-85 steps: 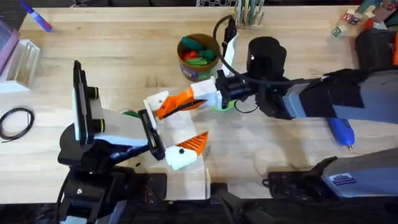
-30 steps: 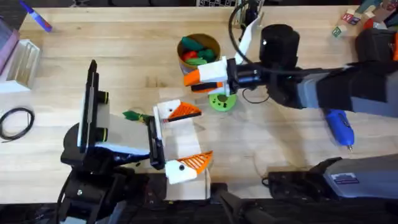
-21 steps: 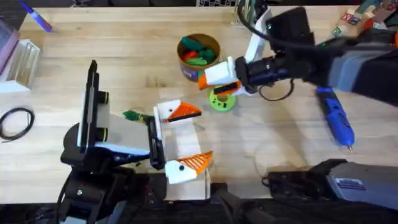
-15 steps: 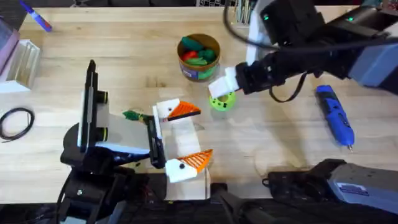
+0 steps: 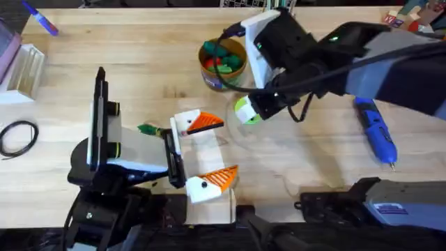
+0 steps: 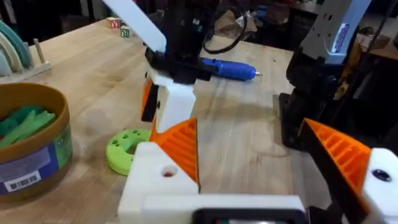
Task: Pick up the gripper from the table and insert it into the empty holder that is missing its gripper. Then pick up a screw, insert it into the mounting hole, and use the screwdriver to tighten it. Finally, clean up the table by picking up the vegetable and placing it into the bucket.
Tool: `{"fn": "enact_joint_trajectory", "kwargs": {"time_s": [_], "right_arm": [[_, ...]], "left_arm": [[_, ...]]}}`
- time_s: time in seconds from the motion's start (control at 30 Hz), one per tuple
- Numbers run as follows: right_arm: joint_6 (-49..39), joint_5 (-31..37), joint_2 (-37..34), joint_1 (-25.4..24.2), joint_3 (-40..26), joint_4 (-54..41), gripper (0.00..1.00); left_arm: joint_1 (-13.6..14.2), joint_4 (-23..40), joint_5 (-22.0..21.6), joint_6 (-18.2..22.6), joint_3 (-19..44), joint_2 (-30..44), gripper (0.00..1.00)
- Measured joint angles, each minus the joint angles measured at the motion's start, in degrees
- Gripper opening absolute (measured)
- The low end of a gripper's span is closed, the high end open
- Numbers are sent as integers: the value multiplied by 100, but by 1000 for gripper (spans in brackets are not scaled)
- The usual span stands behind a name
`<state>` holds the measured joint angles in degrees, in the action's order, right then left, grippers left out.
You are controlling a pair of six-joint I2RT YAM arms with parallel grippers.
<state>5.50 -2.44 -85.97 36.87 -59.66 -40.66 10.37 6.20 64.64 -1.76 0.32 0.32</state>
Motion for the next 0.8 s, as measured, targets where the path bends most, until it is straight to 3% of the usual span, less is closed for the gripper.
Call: {"fn": "enact_joint_trajectory", "kwargs": {"time_s": [0.2, 0.33, 0.67, 0.8], "right_arm": [[-7, 29, -372, 264, 0, 15, 431], [-40, 82, -442, 314, 0, 6, 229], [-44, 326, -442, 312, 0, 8, 222], [-45, 331, -467, 312, 0, -16, 170]], "left_arm": [[0, 0, 2, 2, 0, 0, 985], [0, 0, 0, 2, 0, 0, 985], [0, 0, 0, 0, 0, -1, 985], [0, 0, 0, 1, 1, 0, 985]]}}
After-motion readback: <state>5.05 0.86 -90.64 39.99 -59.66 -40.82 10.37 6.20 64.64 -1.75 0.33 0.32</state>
